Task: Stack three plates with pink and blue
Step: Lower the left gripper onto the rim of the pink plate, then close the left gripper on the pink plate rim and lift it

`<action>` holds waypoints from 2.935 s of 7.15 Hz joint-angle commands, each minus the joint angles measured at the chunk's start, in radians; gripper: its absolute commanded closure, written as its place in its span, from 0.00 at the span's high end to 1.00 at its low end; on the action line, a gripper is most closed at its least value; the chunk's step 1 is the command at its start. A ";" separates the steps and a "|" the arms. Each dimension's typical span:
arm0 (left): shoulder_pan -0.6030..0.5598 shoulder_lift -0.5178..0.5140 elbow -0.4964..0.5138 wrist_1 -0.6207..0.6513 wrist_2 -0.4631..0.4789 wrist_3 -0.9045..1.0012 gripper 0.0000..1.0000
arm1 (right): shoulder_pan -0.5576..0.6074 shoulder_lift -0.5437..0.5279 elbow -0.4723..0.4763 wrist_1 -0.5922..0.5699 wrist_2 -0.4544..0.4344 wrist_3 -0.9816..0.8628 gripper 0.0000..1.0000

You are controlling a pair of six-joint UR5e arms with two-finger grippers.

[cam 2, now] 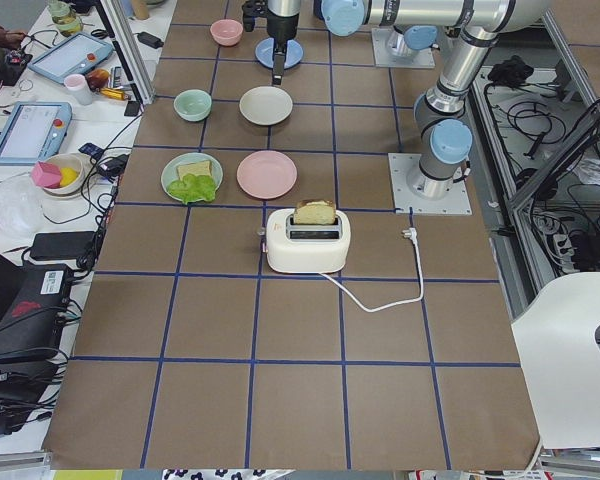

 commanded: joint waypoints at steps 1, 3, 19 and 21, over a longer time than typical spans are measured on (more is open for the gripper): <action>0.000 0.017 -0.011 0.008 -0.007 0.001 1.00 | -0.001 0.000 0.000 0.000 0.001 0.000 1.00; 0.000 0.005 -0.020 0.006 -0.002 0.001 1.00 | 0.000 0.000 0.001 0.000 0.001 0.000 1.00; 0.003 -0.406 -0.384 0.670 0.034 -0.068 0.42 | -0.001 0.000 0.001 0.000 0.003 0.000 1.00; -0.001 -0.414 -0.378 0.673 0.044 -0.080 0.31 | -0.001 0.000 0.001 0.000 0.001 0.000 1.00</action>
